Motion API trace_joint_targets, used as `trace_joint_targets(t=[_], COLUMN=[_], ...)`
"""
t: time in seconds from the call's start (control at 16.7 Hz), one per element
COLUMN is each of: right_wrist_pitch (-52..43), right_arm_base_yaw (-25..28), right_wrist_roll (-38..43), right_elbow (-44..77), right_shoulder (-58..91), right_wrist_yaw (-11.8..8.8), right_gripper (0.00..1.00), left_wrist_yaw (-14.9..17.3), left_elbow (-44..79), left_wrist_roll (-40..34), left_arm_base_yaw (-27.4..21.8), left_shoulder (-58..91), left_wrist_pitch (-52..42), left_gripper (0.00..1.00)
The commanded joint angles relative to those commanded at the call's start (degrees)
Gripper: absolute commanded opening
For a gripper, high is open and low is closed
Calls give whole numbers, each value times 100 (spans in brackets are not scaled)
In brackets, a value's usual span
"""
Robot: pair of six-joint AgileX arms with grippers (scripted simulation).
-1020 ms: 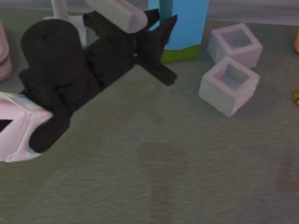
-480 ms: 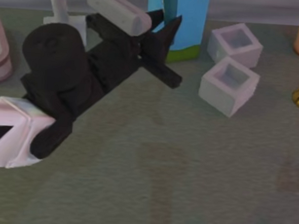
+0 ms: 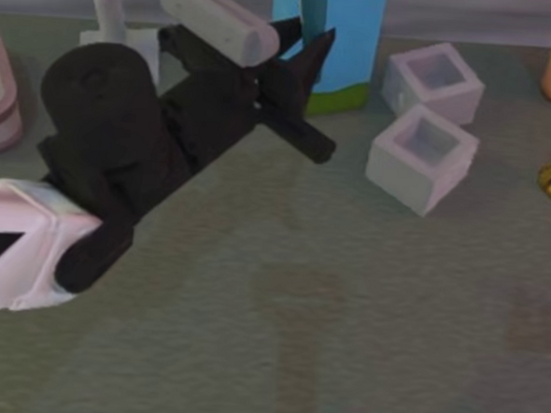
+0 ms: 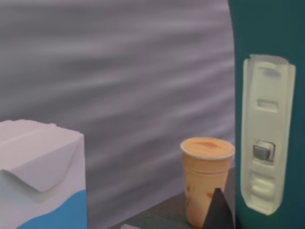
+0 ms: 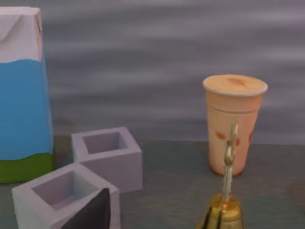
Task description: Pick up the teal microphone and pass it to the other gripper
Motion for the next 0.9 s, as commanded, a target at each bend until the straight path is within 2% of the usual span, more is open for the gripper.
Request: trace_joint_targets(t=[0.24, 0.72, 0.9], right_wrist_pitch=[468, 1874, 2234], right_arm_base_yaw=[568, 1959, 2360], right_wrist_roll=[-77, -229, -286], right_elbow=[822, 3093, 3703], right_shoulder=[1328, 5023, 6026], right_wrist_yaw=[-453, -1560, -1880], right_gripper=[100, 100, 100], left_wrist_yaw=[0, 0, 0], left_elbow=[0, 0, 0], left_wrist_roll=[0, 0, 0], left_arm_base_yaw=[0, 0, 0], left_shoulder=[0, 0, 0], left_wrist_pitch=[0, 0, 0], left_gripper=[0, 0, 0])
